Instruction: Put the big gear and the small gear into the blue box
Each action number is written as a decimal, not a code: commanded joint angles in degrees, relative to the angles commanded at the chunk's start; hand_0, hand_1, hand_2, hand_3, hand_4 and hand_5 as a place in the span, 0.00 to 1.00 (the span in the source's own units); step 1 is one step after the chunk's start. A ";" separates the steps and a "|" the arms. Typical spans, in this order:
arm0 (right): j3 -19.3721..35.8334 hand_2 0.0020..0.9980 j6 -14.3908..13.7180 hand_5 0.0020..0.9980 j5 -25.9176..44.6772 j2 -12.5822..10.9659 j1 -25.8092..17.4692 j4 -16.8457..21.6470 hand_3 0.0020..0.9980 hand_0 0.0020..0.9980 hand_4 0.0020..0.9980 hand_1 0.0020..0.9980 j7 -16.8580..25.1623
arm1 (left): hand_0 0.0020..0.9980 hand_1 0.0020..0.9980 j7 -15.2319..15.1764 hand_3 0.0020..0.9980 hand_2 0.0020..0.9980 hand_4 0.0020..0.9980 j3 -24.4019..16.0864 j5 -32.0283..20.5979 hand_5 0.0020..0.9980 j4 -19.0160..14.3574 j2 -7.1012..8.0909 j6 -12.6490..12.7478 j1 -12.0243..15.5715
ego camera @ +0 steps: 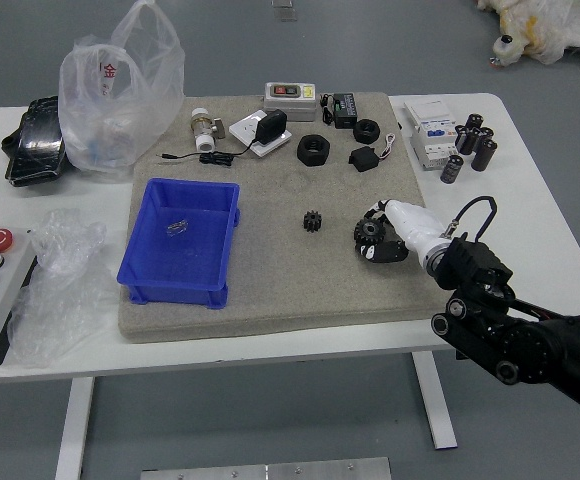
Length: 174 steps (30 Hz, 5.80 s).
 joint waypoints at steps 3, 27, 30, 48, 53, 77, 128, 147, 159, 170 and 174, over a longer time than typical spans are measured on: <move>0.10 0.45 -0.45 0.00 -0.11 -0.07 -0.01 0.23 0.58 0.57 0.45 0.60 0.18 | 0.70 0.64 0.00 0.73 0.61 0.70 0.01 0.01 0.40 0.00 0.01 -0.01 0.00; -13.13 0.61 0.64 0.04 0.47 4.60 16.05 12.34 0.65 0.61 0.31 0.63 7.76 | 0.70 0.64 1.02 0.73 0.61 0.70 -1.30 1.83 0.40 -0.29 0.05 -0.44 -0.03; -15.32 0.77 2.32 0.18 0.42 5.71 17.49 12.13 0.70 0.70 0.44 0.74 7.67 | 0.70 0.64 1.21 0.73 0.61 0.70 -1.50 2.10 0.40 -0.34 0.07 -0.50 0.02; -19.09 0.87 4.81 0.22 1.13 7.84 19.94 10.80 0.88 0.77 0.55 0.86 7.24 | 0.70 0.64 1.56 0.73 0.61 0.70 -2.00 2.85 0.40 -0.41 0.05 -0.66 -0.04; -19.21 0.87 4.70 0.22 1.40 7.88 19.91 10.64 0.88 0.77 0.55 0.86 6.97 | 0.70 0.64 1.61 0.73 0.61 0.70 -2.08 2.98 0.40 -0.41 0.07 -0.69 -0.04; -12.06 0.86 2.55 0.24 5.76 5.17 15.46 -4.74 0.88 0.73 0.69 0.81 4.89 | 0.70 0.64 1.46 0.73 0.61 0.70 -1.93 2.83 0.40 -0.35 -0.01 -0.72 -0.08; -16.25 0.41 -3.23 0.00 4.99 6.36 17.99 -0.45 0.51 0.54 0.37 0.54 6.43 | 0.70 0.64 1.76 0.72 0.61 0.70 -2.20 3.44 0.40 -0.43 -0.18 -0.91 -0.03; -21.28 0.68 -0.21 0.02 3.31 7.95 20.49 12.06 0.64 0.59 0.27 0.66 7.91 | 0.70 0.64 2.08 0.73 0.61 0.70 -2.52 3.90 0.40 -0.54 -0.14 -1.00 0.07; -21.24 0.97 1.68 0.18 4.24 8.21 20.67 10.51 1.00 0.68 0.58 0.82 5.10 | 0.70 0.64 2.10 0.73 0.61 0.70 -2.46 3.78 0.40 -0.56 -0.19 -0.93 0.12; -18.93 0.96 0.40 0.20 4.85 7.75 19.32 9.79 1.00 0.69 0.63 0.83 5.27 | 0.70 0.64 2.06 0.73 0.61 0.70 -2.39 3.69 0.40 -0.54 -0.30 -0.92 0.10; -14.50 0.91 -0.89 0.24 5.23 5.97 16.49 9.39 0.97 0.68 0.65 0.81 5.98 | 0.70 0.64 1.95 0.73 0.61 0.70 -2.23 3.47 0.40 -0.50 -0.38 -0.85 0.23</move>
